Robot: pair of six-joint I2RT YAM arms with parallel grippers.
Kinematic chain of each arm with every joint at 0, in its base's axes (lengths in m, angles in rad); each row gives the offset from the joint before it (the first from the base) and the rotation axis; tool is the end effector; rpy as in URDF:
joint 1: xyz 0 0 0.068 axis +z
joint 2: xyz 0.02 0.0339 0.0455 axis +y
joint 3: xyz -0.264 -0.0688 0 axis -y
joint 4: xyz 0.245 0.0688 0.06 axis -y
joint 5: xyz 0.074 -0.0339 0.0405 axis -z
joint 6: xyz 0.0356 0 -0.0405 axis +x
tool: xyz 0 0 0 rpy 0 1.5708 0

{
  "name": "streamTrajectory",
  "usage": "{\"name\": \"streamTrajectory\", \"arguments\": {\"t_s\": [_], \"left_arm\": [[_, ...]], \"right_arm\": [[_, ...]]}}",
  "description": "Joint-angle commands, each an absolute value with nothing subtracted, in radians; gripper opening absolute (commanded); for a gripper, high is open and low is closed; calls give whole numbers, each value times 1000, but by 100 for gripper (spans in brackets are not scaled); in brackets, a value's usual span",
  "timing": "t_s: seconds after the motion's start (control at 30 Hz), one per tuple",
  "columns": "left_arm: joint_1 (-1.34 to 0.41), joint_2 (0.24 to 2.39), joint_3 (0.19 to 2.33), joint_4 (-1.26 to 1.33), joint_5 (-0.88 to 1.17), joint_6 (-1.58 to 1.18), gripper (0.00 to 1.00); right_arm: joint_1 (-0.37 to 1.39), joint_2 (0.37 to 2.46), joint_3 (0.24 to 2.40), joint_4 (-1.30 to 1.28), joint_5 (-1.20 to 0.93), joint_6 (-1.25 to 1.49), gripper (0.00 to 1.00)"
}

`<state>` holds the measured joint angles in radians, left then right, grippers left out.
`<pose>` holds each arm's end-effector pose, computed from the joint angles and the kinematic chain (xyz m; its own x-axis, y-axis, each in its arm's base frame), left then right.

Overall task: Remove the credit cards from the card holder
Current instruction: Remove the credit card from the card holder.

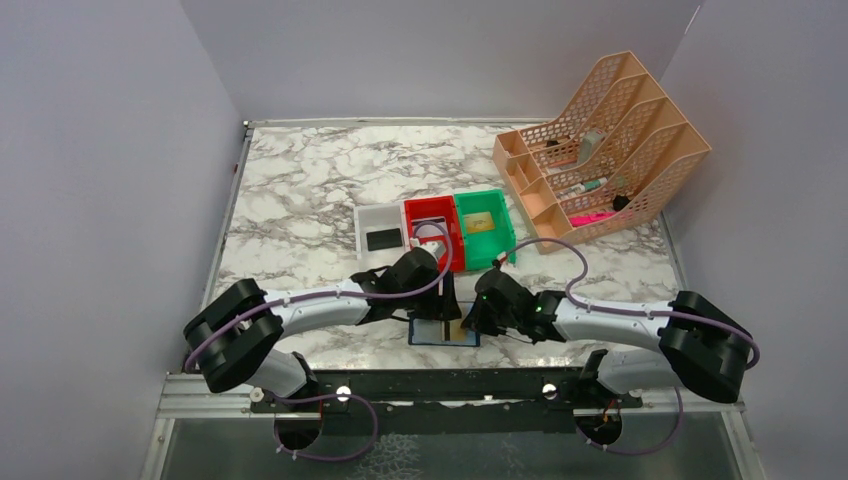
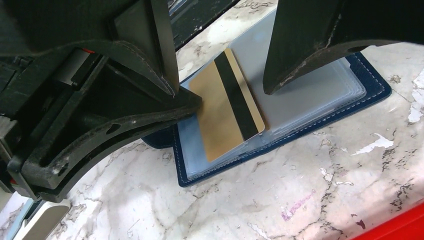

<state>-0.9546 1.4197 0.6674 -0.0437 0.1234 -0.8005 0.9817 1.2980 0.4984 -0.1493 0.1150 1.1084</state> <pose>0.1563 -0.2283 0.1728 -0.9045 0.0449 -0.4240 0.3022 0.7690 -0.5633 0.1292 0.1859 0.1450 -0.9074 0.2423 -0.3434 0.0523 0.8758 0.4798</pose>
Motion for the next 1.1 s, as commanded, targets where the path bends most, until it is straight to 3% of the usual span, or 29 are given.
{"name": "streamTrajectory", "arguments": {"t_s": [0.0, 0.43, 0.87, 1.07], "left_arm": [[-954, 1433, 650, -41, 128, -813, 65], [-962, 1477, 609, 13, 151, -844, 58], [-962, 1412, 581, -13, 87, -865, 35], [-962, 1385, 573, -18, 84, -870, 30]], "right_arm": [[974, 1355, 428, -225, 169, 1149, 17], [964, 1379, 398, -169, 132, 1158, 17], [963, 1376, 412, -207, 152, 1164, 17], [963, 1377, 421, -234, 165, 1170, 17]]}}
